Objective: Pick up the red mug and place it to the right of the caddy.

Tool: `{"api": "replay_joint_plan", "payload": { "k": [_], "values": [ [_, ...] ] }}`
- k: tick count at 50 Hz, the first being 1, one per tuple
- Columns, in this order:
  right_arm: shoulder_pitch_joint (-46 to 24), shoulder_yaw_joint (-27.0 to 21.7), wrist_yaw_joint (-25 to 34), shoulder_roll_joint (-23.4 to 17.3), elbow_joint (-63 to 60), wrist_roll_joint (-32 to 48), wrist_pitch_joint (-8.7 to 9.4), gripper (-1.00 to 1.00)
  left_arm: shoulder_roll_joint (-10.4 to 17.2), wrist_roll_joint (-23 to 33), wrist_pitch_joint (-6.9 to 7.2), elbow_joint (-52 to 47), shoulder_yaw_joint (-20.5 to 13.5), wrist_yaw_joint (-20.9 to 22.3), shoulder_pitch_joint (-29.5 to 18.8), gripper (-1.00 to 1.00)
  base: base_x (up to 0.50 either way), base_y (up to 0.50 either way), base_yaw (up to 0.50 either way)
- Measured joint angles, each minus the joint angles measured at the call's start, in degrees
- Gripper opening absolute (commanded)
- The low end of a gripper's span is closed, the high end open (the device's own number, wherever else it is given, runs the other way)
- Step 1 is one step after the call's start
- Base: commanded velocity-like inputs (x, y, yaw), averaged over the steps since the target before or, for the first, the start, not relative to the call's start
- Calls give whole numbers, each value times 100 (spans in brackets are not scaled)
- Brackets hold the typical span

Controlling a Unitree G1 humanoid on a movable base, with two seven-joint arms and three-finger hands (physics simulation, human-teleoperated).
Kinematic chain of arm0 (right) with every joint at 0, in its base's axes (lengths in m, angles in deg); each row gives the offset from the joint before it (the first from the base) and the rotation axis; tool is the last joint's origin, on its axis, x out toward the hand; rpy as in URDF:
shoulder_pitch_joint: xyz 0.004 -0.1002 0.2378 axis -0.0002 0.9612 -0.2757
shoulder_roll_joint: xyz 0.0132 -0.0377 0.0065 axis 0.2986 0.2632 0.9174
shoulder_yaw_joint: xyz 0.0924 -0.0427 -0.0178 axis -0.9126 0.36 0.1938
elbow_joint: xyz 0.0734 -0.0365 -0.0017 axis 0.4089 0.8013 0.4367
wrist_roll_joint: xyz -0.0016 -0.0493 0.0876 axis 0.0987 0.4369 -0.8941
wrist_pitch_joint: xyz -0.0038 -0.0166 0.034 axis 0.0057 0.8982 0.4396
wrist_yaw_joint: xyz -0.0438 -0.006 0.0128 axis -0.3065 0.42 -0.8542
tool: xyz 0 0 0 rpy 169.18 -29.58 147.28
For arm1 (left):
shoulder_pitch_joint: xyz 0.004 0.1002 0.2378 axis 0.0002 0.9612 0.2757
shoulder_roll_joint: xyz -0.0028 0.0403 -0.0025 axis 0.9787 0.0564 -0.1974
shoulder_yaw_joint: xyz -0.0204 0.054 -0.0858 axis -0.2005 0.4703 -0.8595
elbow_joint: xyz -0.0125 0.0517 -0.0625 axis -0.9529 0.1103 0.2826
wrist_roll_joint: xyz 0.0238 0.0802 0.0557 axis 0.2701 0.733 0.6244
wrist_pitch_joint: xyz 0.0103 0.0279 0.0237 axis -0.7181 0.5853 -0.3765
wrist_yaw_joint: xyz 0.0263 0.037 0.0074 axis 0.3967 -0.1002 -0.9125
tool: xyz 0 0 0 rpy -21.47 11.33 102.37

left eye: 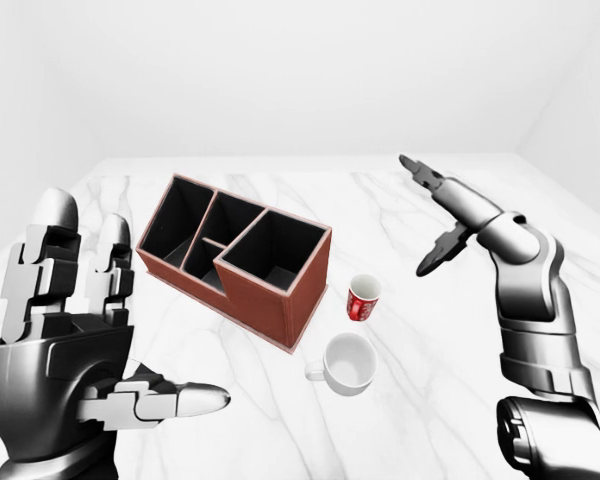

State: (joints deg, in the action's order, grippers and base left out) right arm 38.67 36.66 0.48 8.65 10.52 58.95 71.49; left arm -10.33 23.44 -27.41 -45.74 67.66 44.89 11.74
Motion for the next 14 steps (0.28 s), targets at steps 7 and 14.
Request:
{"api": "replay_joint_plan", "payload": {
  "k": [7,14],
  "values": [
    [331,-226,10,-103,-1362,-157,0,100,51,9,0,0,61,-45,28,100,0,0,0],
    [752,-547,10,-122,-2810,-395,0,100,74,25,0,0,106,-63,45,100,0,0,0]
  ]
}}
